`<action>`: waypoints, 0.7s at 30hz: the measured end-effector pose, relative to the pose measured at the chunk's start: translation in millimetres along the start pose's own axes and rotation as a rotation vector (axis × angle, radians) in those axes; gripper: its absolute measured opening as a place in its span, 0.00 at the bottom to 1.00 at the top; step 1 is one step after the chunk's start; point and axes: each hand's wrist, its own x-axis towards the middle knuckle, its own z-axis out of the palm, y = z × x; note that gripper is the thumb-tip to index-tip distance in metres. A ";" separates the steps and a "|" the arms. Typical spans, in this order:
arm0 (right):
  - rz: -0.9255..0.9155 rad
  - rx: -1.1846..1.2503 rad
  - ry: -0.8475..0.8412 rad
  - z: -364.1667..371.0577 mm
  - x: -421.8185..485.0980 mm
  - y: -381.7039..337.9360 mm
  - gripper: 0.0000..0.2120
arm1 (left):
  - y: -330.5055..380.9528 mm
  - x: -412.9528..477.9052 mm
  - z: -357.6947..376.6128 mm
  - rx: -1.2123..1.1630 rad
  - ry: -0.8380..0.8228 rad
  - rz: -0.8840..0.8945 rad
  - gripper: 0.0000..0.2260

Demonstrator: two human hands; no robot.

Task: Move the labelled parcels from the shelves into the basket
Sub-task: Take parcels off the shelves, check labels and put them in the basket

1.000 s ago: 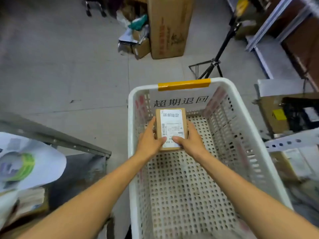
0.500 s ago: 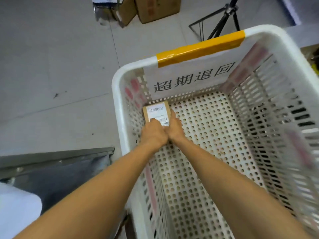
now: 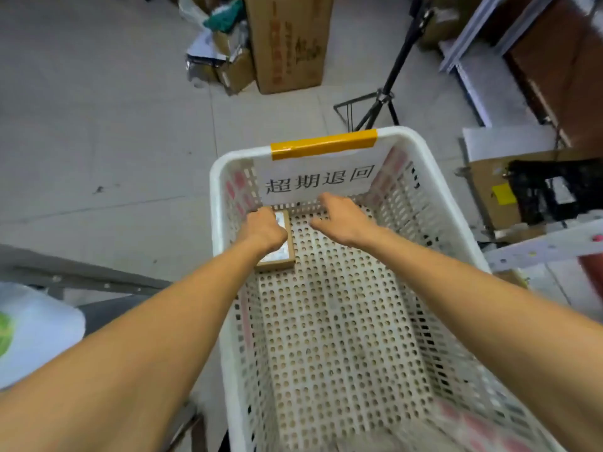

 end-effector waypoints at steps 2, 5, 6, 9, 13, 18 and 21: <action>-0.085 -0.058 -0.027 -36.0 -25.0 -20.1 0.22 | 19.5 -33.8 -27.7 -0.003 0.063 0.047 0.11; -0.223 -0.182 -0.062 -88.1 -68.9 -57.5 0.25 | 39.2 -97.3 -73.7 0.077 0.205 0.109 0.12; -0.275 -0.224 -0.061 -105.0 -86.4 -71.5 0.26 | 43.1 -122.6 -89.2 0.110 0.266 0.113 0.13; -0.401 -0.306 -0.051 -147.6 -151.4 -107.7 0.26 | 49.4 -204.5 -126.5 0.209 0.347 0.103 0.16; -0.551 -0.395 -0.022 -189.3 -234.8 -152.0 0.26 | 45.3 -306.9 -169.8 0.226 0.409 0.073 0.18; -0.718 -0.455 0.083 -218.6 -315.9 -211.6 0.25 | 31.4 -413.4 -210.9 0.202 0.547 0.033 0.20; -0.812 -0.525 0.133 -223.1 -360.3 -241.6 0.24 | 19.2 -466.0 -220.7 0.200 0.614 -0.001 0.19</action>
